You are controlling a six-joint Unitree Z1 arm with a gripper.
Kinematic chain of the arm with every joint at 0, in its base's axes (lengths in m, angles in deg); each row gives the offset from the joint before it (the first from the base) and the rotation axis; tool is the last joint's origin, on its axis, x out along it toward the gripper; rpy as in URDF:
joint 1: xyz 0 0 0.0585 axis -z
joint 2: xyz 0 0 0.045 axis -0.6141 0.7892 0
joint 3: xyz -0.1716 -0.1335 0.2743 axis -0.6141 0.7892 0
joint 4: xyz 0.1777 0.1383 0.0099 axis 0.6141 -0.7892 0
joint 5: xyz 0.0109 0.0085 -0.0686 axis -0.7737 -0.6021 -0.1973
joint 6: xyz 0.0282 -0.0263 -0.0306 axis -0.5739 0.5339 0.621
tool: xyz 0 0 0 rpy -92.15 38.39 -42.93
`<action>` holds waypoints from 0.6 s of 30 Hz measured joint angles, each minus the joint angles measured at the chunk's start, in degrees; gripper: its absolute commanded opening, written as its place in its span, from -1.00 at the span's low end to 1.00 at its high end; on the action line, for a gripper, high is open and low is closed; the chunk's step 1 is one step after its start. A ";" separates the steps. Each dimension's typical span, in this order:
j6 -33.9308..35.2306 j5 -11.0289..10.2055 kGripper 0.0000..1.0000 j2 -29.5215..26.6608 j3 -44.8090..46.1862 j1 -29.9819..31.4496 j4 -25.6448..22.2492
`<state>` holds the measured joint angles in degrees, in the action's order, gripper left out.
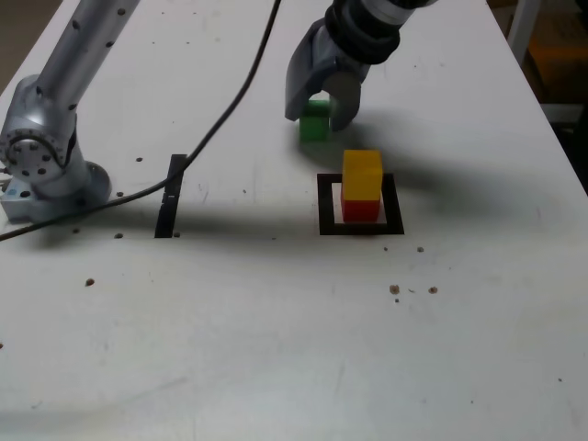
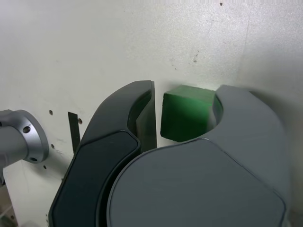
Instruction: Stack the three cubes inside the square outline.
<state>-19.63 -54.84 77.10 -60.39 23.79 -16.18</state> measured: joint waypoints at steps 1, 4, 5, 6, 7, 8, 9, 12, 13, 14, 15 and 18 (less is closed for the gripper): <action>-0.09 -0.04 -1.00 0.00 -0.04 0.00 -0.21; -0.25 -0.04 -1.00 -0.01 -0.18 0.02 -1.22; -0.23 -0.01 -1.00 -0.01 -0.18 0.06 -1.33; -0.19 0.06 -1.00 -0.01 -0.18 0.09 -1.36; -0.17 0.08 -1.00 -0.03 -0.18 0.15 -1.39; -0.10 0.11 -1.00 -0.08 -0.17 0.24 -1.49; 0.07 0.15 -1.00 -0.17 -0.15 0.31 -1.65; 0.95 0.02 -0.97 -1.69 0.22 0.53 -1.81; 1.36 -0.15 -0.91 -2.52 0.51 0.61 -1.81; 2.18 -0.21 -0.78 -4.43 1.17 0.68 -1.80; 2.63 0.67 -0.56 -6.61 2.37 0.70 -1.70; 3.04 3.53 0.22 -10.91 5.17 0.89 -1.88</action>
<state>-16.59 -51.31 66.19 -55.22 24.68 -18.05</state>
